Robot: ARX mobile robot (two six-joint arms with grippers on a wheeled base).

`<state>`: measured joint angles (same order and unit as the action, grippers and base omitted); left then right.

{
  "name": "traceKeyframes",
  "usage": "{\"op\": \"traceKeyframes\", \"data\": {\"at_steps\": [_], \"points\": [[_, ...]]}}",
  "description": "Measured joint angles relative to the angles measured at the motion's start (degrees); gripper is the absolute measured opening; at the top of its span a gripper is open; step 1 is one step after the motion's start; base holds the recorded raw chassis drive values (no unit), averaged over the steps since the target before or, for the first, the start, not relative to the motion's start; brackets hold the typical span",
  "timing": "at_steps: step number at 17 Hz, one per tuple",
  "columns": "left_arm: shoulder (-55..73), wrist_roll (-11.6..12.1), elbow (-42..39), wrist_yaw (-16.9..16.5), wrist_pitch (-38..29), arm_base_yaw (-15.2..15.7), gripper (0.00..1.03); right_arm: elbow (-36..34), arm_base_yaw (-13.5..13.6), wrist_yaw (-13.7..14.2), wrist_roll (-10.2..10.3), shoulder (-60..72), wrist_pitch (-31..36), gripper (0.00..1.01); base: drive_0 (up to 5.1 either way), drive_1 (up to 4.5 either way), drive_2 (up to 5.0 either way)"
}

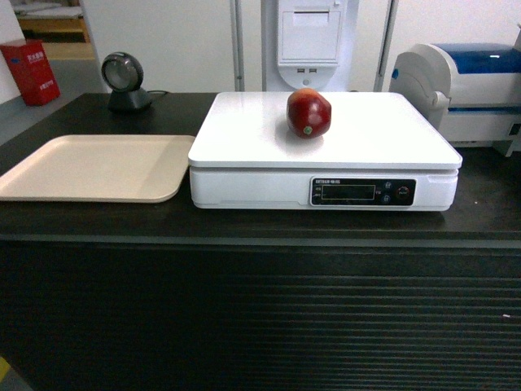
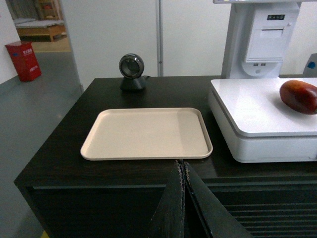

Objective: Place dark red mango on scale at checkout

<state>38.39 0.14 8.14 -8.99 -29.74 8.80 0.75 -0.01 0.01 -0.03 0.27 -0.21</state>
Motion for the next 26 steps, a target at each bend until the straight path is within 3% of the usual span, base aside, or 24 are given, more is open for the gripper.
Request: {"op": "traceKeyframes", "data": {"at_steps": [5, 6, 9, 10, 20, 21, 22, 26], "points": [[-6.14, -0.02, -2.86, 2.91, 2.82, -2.78, 0.02, 0.0, 0.0, 0.0, 0.0, 0.0, 0.0, 0.98, 0.0, 0.0, 0.0], [-11.56, -0.04, -5.01, 8.24, 6.56, -9.27, 0.02, 0.0, 0.0, 0.0, 0.0, 0.0, 0.02, 0.98, 0.0, 0.0, 0.0], [-16.28, -0.09, -5.97, 9.03, 9.84, -8.72, 0.02, 0.0, 0.0, 0.0, 0.0, 0.0, 0.0, 0.98, 0.0, 0.0, 0.0], [-16.87, -0.09, -7.61, 9.05, 7.72, -8.81, 0.02, 0.0, 0.0, 0.0, 0.0, 0.0, 0.0, 0.98, 0.0, 0.0, 0.0], [-28.65, -0.09, -7.58, 9.03, 19.91, -8.81, 0.02, 0.0, 0.0, 0.0, 0.0, 0.0, 0.0, 0.98, 0.0, 0.0, 0.0], [-33.7, -0.09, -7.56, 9.05, 27.69, -8.81, 0.02, 0.0, 0.0, 0.0, 0.0, 0.0, 0.0, 0.98, 0.0, 0.0, 0.0], [-35.43, -0.09, -7.54, 8.85, 29.86, -8.81, 0.02, 0.0, 0.0, 0.02, 0.0, 0.0, 0.0, 0.98, 0.0, 0.0, 0.0], [-37.81, -0.11, -7.54, 9.03, 30.16, -8.81, 0.02, 0.0, 0.0, 0.0, 0.0, 0.0, -0.02, 0.98, 0.0, 0.0, 0.0]]}}
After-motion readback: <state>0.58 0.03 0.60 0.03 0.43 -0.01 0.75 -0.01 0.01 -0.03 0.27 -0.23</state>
